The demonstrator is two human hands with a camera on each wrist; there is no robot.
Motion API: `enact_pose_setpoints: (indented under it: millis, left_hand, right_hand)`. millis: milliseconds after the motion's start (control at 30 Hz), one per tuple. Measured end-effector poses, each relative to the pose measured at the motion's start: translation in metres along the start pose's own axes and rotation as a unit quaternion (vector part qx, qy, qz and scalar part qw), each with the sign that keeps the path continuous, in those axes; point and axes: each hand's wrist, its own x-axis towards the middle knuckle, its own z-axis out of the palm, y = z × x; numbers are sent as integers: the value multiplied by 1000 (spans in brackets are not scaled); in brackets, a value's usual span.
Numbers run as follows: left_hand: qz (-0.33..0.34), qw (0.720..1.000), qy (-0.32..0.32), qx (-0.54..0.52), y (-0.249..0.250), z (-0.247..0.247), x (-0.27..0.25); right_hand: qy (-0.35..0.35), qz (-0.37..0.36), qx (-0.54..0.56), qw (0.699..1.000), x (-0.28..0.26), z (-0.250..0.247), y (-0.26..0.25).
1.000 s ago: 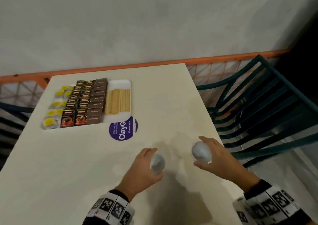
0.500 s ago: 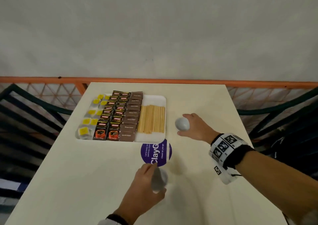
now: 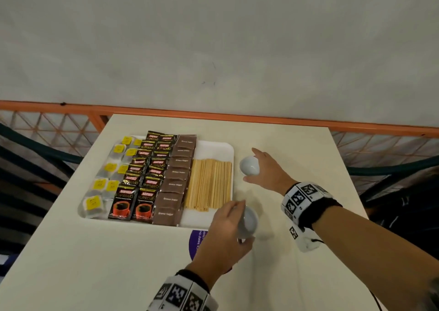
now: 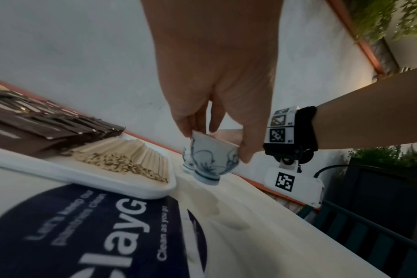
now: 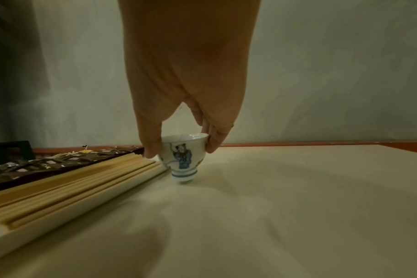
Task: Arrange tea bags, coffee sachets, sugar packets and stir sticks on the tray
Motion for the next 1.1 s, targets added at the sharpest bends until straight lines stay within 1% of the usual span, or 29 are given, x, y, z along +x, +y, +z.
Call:
enact_pose_setpoints:
  millis: [67,167,300,433,567,667,733,833,933,1100]
  left_hand:
    - [-3,1000,5,-23,-2,3,18]
    - [-26,997,11,-71,-6,7,41]
    - [-44,992,21,-114,-16,15,58]
    - [-55,990,25,-131,-21,27,63]
    - [-52,990,43,-122,-25,33,68]
    - [-62,987,69,-130,-26,34,68]
    - [-93,981,85,-147,-28,36,66]
    - [-127,975,84,-160,-31,38,64]
    - [-120,977,83,-153,-31,37,66]
    - [-121,980,83,-135,-30,36,65]
  right_hand:
    - [-10,-16,1,1000,6,2,3]
    - [-15,-30,10,999,13,2,9]
    - [-26,-35,26,999,18,2,14]
    - [-45,-39,-8,998,21,1,19]
    - [-52,-43,-29,997,20,-2,22]
    - [-43,-45,-18,998,21,-1,26]
    - [-34,-44,-4,998,23,1,28]
    - [-22,-37,17,999,21,4,27]
    - [-15,-38,22,999,20,5,26]
    - [-37,-26,53,998,16,2,23]
